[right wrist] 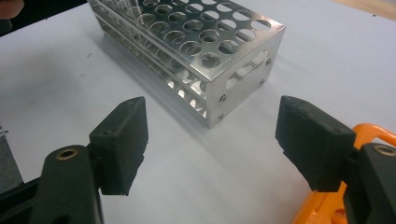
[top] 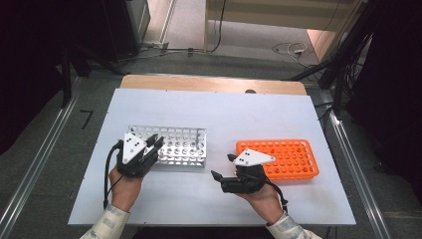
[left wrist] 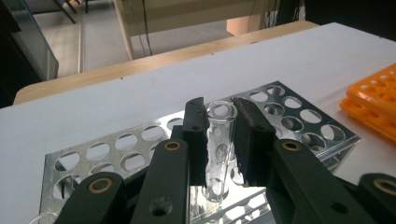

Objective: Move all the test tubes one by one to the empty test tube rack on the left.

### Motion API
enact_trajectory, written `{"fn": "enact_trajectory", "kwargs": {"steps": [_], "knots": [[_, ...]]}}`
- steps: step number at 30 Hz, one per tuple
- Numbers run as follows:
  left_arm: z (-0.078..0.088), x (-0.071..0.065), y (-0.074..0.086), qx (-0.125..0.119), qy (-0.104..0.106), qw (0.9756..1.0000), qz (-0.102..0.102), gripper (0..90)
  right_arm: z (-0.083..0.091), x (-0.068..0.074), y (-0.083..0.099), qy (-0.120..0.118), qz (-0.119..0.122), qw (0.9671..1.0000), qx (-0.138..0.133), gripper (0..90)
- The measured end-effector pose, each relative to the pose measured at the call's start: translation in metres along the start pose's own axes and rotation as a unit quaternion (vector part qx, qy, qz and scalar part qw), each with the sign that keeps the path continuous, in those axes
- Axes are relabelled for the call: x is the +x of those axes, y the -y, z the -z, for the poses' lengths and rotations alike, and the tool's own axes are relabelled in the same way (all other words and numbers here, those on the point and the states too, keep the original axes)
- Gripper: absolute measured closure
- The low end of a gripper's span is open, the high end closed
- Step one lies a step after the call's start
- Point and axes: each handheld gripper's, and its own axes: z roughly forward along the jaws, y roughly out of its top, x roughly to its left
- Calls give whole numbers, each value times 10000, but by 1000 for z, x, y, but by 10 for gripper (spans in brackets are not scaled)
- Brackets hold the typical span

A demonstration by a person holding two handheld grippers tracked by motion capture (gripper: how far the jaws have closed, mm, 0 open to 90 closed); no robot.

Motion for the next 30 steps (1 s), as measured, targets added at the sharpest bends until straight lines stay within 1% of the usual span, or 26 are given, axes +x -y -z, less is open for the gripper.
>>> {"fn": "enact_trajectory", "kwargs": {"steps": [2,5,9,12,16,20,23,26,28,30], "knots": [[-1,0,2,21,12,10000,15,748,0,0,0,6,8,10000,-2,239],[-2,-1,3,90,14,10000,-27,743,0,0,0,6,8,10000,10,239],[-3,-1,4,118,29,9999,-3,742,0,0,1,17,25,10000,12,239],[-3,-1,4,112,40,9999,21,705,0,0,1,15,19,10000,14,239],[-2,0,4,94,61,9999,47,703,0,0,1,18,26,10000,20,239],[0,0,3,43,84,9999,96,683,1,-1,1,26,18,10000,14,239],[1,-1,2,25,98,9999,110,658,1,-3,2,62,-5,10000,5,239],[3,-2,1,-13,111,9998,151,608,0,-6,3,99,-50,9999,12,240],[4,-1,1,-22,138,9997,223,568,0,-10,4,150,-88,9998,24,240],[5,-1,1,-44,180,9992,347,526,-1,-14,5,183,-145,9997,33,240]]}}
